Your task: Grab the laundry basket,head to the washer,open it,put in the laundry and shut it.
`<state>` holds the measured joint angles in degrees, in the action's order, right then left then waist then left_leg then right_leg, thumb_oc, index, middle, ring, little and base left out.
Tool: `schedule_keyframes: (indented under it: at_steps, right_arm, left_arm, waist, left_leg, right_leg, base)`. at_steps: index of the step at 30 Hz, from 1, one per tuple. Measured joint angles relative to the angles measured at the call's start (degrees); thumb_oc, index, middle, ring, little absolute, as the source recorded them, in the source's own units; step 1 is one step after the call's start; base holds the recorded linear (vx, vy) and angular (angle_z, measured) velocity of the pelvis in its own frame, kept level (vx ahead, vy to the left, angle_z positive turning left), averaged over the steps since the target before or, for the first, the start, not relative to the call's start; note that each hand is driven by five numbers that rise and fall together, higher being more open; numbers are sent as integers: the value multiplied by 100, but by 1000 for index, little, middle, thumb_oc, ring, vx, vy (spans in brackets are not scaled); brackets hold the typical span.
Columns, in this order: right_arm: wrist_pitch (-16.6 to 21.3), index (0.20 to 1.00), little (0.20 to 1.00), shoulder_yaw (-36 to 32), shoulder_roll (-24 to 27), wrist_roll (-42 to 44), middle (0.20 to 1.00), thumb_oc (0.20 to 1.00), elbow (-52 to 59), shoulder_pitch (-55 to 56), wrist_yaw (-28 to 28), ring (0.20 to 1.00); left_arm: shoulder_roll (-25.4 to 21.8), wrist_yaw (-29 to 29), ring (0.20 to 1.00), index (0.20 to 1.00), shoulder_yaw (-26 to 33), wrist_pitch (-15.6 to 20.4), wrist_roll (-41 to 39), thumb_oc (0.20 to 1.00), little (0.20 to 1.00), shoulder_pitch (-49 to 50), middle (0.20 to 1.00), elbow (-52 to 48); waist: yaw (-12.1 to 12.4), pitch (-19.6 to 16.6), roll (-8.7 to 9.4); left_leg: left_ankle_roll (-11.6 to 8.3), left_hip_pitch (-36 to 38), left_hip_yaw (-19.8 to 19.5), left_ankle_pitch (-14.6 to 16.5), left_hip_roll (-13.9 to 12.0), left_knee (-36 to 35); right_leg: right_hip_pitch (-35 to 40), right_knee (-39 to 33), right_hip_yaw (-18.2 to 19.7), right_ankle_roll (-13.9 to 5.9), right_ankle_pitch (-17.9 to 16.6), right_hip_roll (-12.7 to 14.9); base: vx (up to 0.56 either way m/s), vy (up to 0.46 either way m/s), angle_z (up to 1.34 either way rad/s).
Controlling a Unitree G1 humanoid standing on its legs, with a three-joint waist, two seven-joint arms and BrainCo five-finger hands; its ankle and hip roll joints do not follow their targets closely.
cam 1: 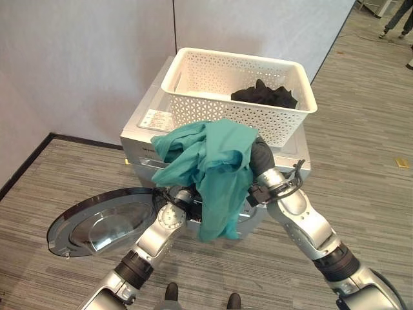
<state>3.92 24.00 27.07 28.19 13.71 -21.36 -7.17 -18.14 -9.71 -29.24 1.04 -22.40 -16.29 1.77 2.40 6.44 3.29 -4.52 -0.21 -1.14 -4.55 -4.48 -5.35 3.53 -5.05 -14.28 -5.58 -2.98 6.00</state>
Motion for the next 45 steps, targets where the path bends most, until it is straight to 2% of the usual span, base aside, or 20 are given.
schedule_keyframes:
  at_steps: [7, 16, 17, 18, 22, 27, 33, 35, 36, 38, 43, 45]
  right_arm:
    - [-16, 200, 200, -354, 34, -299, 200, 200, -168, 48, -25, 200]
    - [-16, 200, 200, -430, 14, -434, 200, 200, -346, 47, -157, 200]
    - [-16, 200, 200, -429, -4, -436, 200, 200, -349, 47, -157, 200]
    - [-16, 200, 200, -429, -23, -436, 200, 200, -350, 47, -157, 200]
    - [-26, 200, 200, -429, -71, -440, 200, 200, -434, 46, -164, 200]
    - [-30, 200, 200, -438, -56, -441, 200, 200, -798, -40, -215, 200]
    - [-33, 200, 200, -418, -29, -430, 200, 200, -1175, -436, -276, 200]
    - [-31, 200, 200, -417, -30, -425, 200, 200, -1192, -445, -276, 200]
    - [-13, 200, 200, -417, -30, -421, 200, 200, -1192, -462, -277, 200]
    - [-14, 200, 200, -412, -48, -420, 200, 200, -1203, -462, -276, 200]
    - [-11, 200, 200, -407, -71, -400, 200, 200, -1203, -473, -279, 200]
    - [-10, 200, 200, -403, -267, -267, 200, 200, -1202, -481, -330, 200]
  left_arm:
    - [-203, 335, 200, 200, 155, 0, 50, 200, 200, 786, 200, -100]
    - [-178, 613, 200, 200, -21, -5, 29, 200, 200, 969, 200, -250]
    - [-172, 623, 448, 448, -96, -6, 20, 448, 448, 959, 448, -295]
    - [-168, 629, 1000, 1000, -119, -7, 15, 1000, 1000, 952, 1000, -299]
    - [-139, 637, 1000, 1000, -157, -25, -10, 1000, 1000, 923, 1000, -300]
    - [-441, 829, 1000, 1000, -182, -31, 92, 1000, 1000, 939, 1000, -761]
    - [-763, 1005, 1000, 1000, -174, 15, 962, 1000, 1000, 960, 1000, -948]
    - [-915, 1005, 1000, 1000, -183, 59, 1479, 1000, 1000, 891, 1000, -968]
    - [-1170, 1002, 1000, 1000, -208, 252, 2174, 1000, 1000, 712, 1000, -969]
    - [-1348, 1011, 1000, 1000, -275, 341, 2595, 1000, 1000, 615, 1000, -970]
    - [-1346, 1073, 1000, 1000, -387, 460, 2928, 1000, 1000, 619, 1000, -970]
    - [-1229, 1024, 1000, 1000, -535, 458, 3026, 1000, 1000, 574, 1000, -894]
  waist:
    - [74, 40, -64]
    - [177, 45, -72]
    - [169, 45, -72]
    - [166, 45, -73]
    - [177, 44, -74]
    - [253, 49, -83]
    - [421, 64, -107]
    - [479, 66, -107]
    - [490, 69, -105]
    - [521, 89, -99]
    - [625, 240, -33]
    - [625, 361, 45]
  left_leg:
    - [5, -1, -2, 3, 3, 0]
    - [4, -19, -36, 1, 9, 0]
    - [1, -29, -81, -2, 16, 1]
    - [-1, -42, -104, -5, 19, 1]
    - [-6, -97, -130, -17, 23, 1]
    - [-6, -98, -132, -17, 21, 1]
    - [-15, -119, -146, -23, 18, 1]
    - [-19, -140, -152, -25, 17, 1]
    - [-33, -246, -193, -58, 15, 2]
    - [-37, -293, -266, -69, 16, 2]
    - [-37, -296, -273, -69, 27, 3]
    - [-40, -319, -271, -69, 32, 3]
  right_leg:
    - [0, -1, -2, 1, 1, 1]
    - [0, -1, -31, 2, 3, 1]
    - [-2, -1, -40, 3, 3, 1]
    - [-3, -1, -55, 2, 6, 0]
    - [-45, 0, -74, 3, 7, -5]
    - [-43, -1, -77, 3, 7, -7]
    - [-58, -20, -93, 3, 8, -13]
    - [-73, -22, -105, 4, 9, -19]
    - [-146, -9, -182, 7, 5, -26]
    - [-169, -4, -217, 8, 5, -25]
    - [-168, -1, -225, 7, 6, -19]
    - [-194, 0, -227, 7, 6, -17]
  base:
    - [0, 0, 0]
    - [-2, -1, 0]
    - [-17, -11, 6]
    - [-17, -11, 10]
    - [-5, -3, 3]
    - [0, 0, 0]
    - [-18, -6, 1]
    - [-35, -16, 7]
    - [-19, -14, 17]
    - [-16, -3, 14]
    - [-12, 5, 1]
    - [-35, 13, 0]
